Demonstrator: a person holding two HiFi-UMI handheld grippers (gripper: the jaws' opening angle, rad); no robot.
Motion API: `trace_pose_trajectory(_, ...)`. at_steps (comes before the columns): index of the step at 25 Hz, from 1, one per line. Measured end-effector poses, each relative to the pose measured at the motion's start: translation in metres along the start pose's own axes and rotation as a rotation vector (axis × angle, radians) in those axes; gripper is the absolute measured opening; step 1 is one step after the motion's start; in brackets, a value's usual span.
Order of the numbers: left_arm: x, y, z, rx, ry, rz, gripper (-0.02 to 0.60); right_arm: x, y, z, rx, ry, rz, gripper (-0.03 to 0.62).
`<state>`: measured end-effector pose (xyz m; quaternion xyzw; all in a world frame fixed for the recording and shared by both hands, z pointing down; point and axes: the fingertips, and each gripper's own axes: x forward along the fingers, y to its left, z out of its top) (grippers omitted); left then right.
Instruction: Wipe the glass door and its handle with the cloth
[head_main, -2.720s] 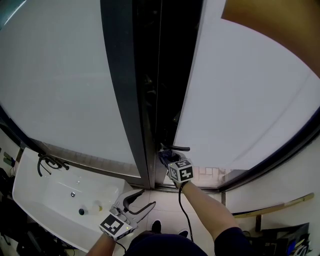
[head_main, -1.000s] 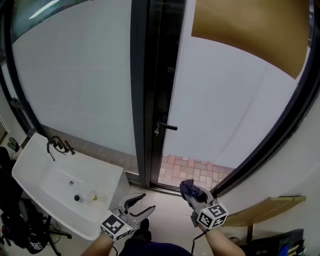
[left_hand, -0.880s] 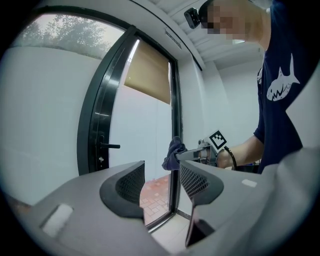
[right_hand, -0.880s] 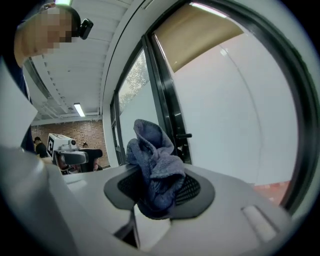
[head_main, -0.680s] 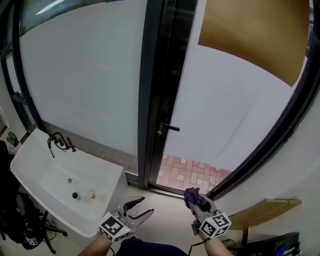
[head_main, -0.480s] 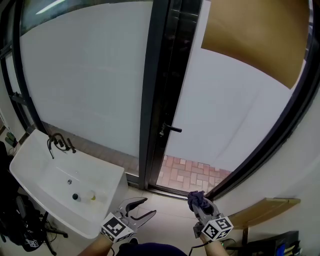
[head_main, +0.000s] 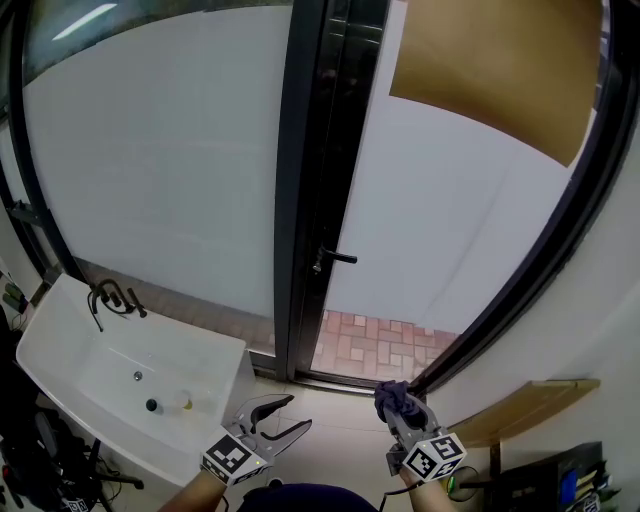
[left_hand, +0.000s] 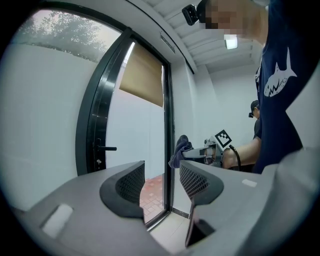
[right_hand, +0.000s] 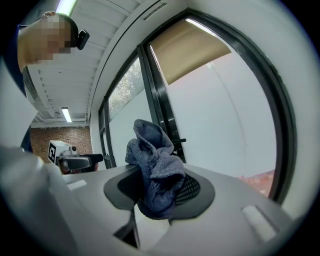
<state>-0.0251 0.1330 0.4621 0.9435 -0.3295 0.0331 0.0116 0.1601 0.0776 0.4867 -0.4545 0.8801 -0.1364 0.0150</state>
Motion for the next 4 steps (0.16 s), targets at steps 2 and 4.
trace_pose_trajectory(2,0.0022,-0.0021,0.0004,-0.002,0.004,-0.009,0.215,-0.0021,-0.0012,0.0001,-0.002,0.001,-0.002,0.143)
trace_pose_trajectory(4,0.0043,-0.0038,0.0008,-0.004,0.007,-0.015,0.215,-0.0039,-0.0028,0.0011,-0.005,0.0,-0.005,0.143)
